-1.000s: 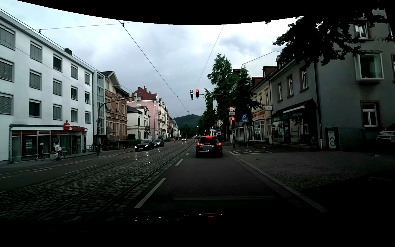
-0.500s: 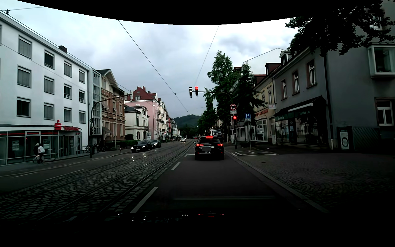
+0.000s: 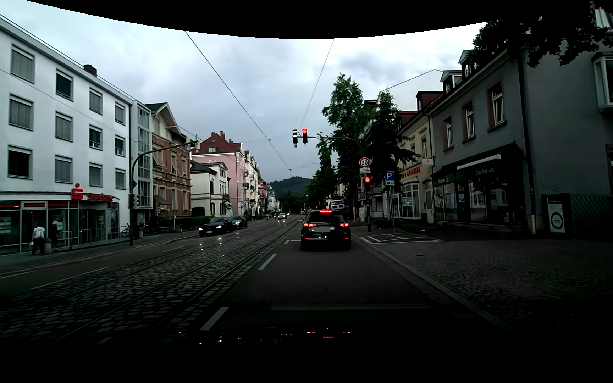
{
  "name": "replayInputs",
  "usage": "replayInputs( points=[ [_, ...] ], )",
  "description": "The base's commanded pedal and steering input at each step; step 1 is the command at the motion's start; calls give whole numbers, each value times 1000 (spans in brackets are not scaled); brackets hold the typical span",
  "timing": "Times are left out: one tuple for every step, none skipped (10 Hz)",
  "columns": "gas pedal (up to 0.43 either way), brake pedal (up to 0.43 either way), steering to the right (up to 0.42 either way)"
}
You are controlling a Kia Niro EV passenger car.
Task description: Follow the waypoints while adhering to traffic rules and regulations
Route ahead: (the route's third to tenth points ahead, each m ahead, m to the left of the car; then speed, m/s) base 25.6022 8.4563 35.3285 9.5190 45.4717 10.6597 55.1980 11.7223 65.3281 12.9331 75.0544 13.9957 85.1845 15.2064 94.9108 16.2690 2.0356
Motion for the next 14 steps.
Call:
replayInputs(
  points=[
    [0, 37, -6],
    [0, 30, -7],
    [0, 18, -7],
    [0, 12, -7],
    [0, 12, -7],
    [0, 6, -7],
    [0, 0, -8],
    [0, 0, -8],
    [0, 24, -8],
    [0, 49, -7],
    [0, 61, -8],
    [0, 79, -8],
    [0, 98, -8],
    [0, 116, -7]
  ],
)
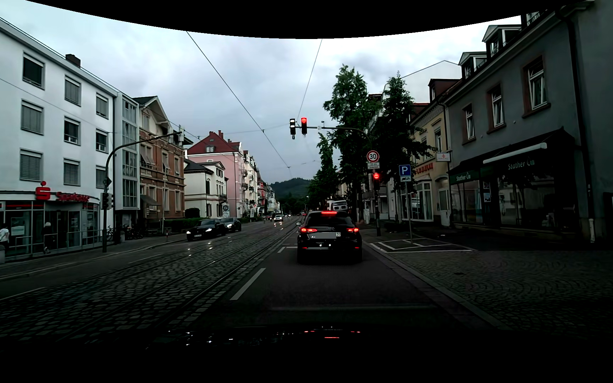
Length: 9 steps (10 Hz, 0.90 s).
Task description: Follow the waypoints while adhering to traffic rules and regulations
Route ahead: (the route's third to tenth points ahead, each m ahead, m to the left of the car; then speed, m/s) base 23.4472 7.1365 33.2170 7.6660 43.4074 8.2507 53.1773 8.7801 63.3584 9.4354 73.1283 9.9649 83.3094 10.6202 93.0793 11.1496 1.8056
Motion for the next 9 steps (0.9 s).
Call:
replayInputs(
  points=[
    [0, 122, -8],
    [0, 134, -7],
    [0, 140, -8],
    [0, 152, -8],
    [0, 165, -8],
    [0, 171, -7],
    [0, 183, -8],
    [0, 183, -7],
    [0, 189, -7]
  ],
)
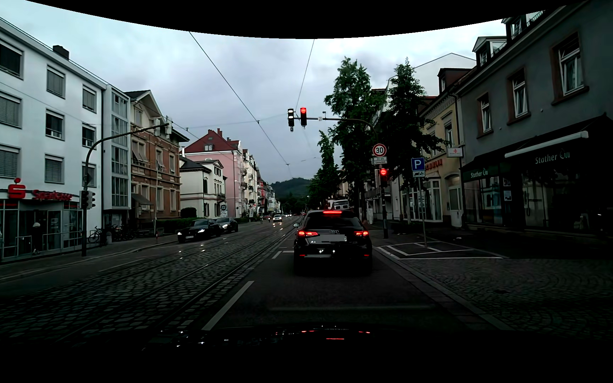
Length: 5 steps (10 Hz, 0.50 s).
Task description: Follow the waypoints while adhering to traffic rules and regulations
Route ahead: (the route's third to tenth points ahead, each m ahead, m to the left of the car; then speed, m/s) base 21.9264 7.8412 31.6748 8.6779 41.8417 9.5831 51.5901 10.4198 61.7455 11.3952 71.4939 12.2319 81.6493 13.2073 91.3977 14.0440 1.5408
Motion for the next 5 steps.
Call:
replayInputs(
  points=[
    [0, 189, -7],
    [0, 189, -7],
    [0, 189, -6],
    [0, 189, -6],
    [0, 189, -6]
  ],
)
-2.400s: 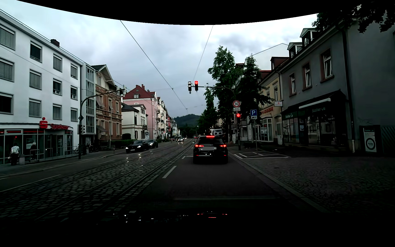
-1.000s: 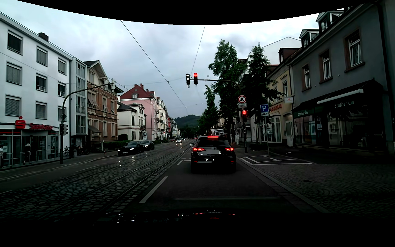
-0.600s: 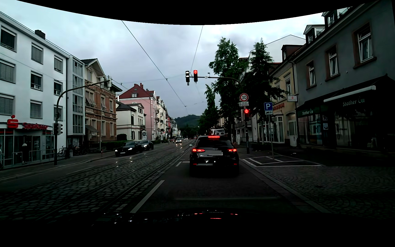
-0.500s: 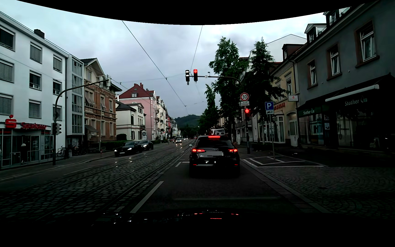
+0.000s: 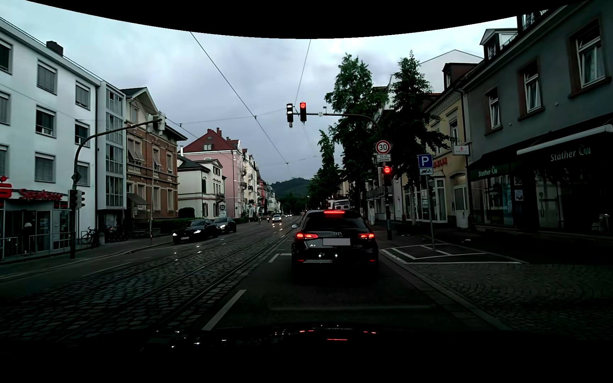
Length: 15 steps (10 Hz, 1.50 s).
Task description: Follow the waypoints while adhering to traffic rules and regulations
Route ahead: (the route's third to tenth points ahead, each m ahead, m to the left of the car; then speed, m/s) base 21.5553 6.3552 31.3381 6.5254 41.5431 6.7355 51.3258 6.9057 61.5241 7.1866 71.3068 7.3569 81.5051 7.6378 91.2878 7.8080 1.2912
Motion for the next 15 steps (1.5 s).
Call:
replayInputs(
  points=[
    [0, 195, -6],
    [0, 189, -5],
    [0, 195, -5],
    [0, 195, -5],
    [0, 195, -6],
    [0, 183, -5],
    [0, 177, -5],
    [0, 171, -5],
    [0, 177, -5],
    [0, 171, -5],
    [0, 165, -5],
    [0, 165, -5],
    [0, 159, -5],
    [0, 159, -5],
    [0, 159, -5]
  ],
)
